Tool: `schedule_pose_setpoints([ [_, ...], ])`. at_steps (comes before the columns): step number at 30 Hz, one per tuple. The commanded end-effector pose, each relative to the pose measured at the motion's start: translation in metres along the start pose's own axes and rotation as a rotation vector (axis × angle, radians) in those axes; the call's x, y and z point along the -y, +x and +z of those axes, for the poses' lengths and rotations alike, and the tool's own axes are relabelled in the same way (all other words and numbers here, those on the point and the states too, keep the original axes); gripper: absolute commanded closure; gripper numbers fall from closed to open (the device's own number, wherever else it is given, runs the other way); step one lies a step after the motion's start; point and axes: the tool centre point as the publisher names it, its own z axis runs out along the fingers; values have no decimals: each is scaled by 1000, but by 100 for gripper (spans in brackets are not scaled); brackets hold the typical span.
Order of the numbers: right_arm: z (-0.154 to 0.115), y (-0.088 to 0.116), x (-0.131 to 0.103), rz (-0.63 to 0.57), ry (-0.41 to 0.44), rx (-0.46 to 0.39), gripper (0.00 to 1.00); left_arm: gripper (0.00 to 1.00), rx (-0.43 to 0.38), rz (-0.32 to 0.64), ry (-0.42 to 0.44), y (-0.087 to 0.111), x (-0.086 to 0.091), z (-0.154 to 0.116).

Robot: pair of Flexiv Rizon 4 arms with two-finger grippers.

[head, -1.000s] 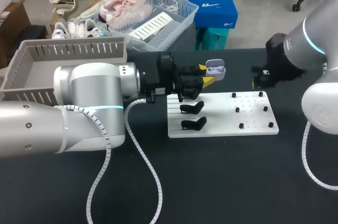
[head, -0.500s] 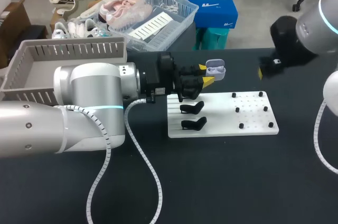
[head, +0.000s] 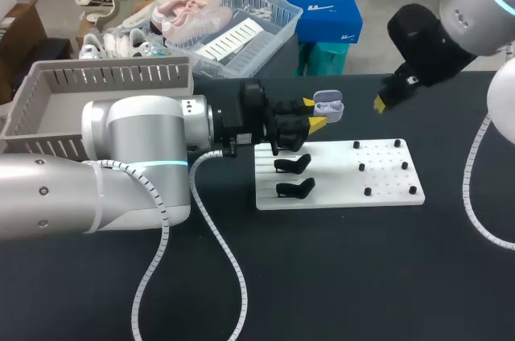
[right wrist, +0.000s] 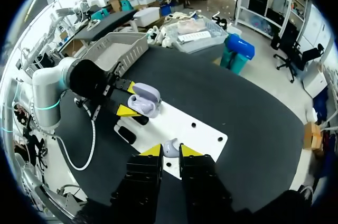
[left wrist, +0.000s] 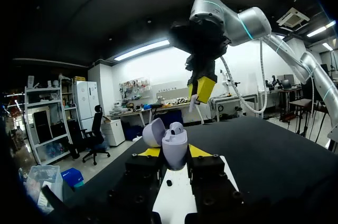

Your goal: Pick up each earbud case from the left stands, insert the matching earbuds, close the lid, and place the case in the box.

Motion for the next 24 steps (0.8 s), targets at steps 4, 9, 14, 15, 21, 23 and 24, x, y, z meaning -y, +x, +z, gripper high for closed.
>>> schedule_pose_setpoints([
  [4,-13,-1,-23,-47,-24,13,100,100,1,2,-6,0,1,0],
  [9,-16,-4,-38,-82,-41,20,100,100,1,2,-6,0,1,0],
  [14,-17,-6,-49,-122,-51,30,100,100,1,2,-6,0,1,0],
  [15,-18,-6,-50,-134,-47,39,100,100,1,2,-6,0,1,0],
  [21,-18,-7,-59,-223,-46,52,100,100,1,2,-6,0,1,0],
  [23,-17,-7,-61,-238,-53,39,100,100,1,2,-6,0,1,0],
  [24,-17,-8,-61,-242,-54,31,100,100,1,2,-6,0,1,0],
])
